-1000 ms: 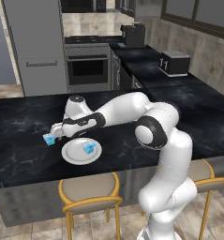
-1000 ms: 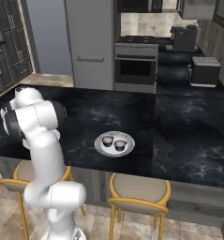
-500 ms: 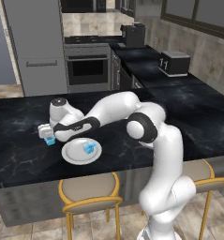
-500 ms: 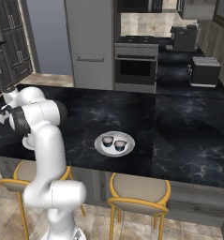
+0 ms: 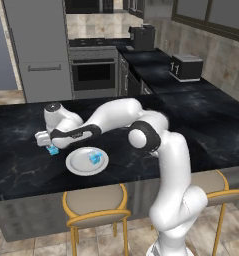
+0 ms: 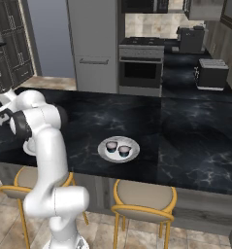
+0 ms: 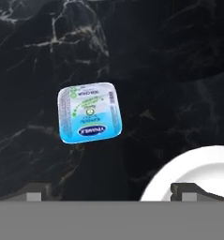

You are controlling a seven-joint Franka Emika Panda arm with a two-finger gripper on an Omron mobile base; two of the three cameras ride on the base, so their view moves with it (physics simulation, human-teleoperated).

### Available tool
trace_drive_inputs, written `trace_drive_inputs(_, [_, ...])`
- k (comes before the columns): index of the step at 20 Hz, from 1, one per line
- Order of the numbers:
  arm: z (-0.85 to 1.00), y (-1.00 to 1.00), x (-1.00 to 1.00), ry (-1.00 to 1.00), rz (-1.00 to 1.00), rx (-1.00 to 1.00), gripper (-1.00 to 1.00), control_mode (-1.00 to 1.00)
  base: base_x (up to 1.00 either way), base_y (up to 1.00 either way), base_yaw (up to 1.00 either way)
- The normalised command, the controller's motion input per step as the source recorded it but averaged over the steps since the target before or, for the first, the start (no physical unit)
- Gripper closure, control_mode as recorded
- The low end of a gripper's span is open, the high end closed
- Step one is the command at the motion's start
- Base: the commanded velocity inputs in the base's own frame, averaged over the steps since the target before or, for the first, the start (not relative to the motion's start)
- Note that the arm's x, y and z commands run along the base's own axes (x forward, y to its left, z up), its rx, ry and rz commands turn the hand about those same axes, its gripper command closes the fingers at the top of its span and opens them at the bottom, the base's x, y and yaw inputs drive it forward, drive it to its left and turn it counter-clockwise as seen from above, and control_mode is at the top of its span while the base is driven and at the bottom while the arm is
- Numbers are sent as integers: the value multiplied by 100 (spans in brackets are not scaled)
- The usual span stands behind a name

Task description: Place two yogurt containers on each plate.

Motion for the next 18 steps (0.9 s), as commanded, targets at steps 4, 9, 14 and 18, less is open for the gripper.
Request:
trace_drive_inputs(4, [-3, -1, 19, 0, 0, 0, -100, -100, 0, 0, 0])
trace_drive_inputs(9, [-8, 0, 14, 0, 0, 0, -100, -100, 0, 0, 0])
trace_drive_inputs(14, [-15, 0, 16, 0, 0, 0, -100, -100, 0, 0, 0])
trace_drive_inputs(18, [-16, 7, 18, 0, 0, 0, -100, -100, 0, 0, 0])
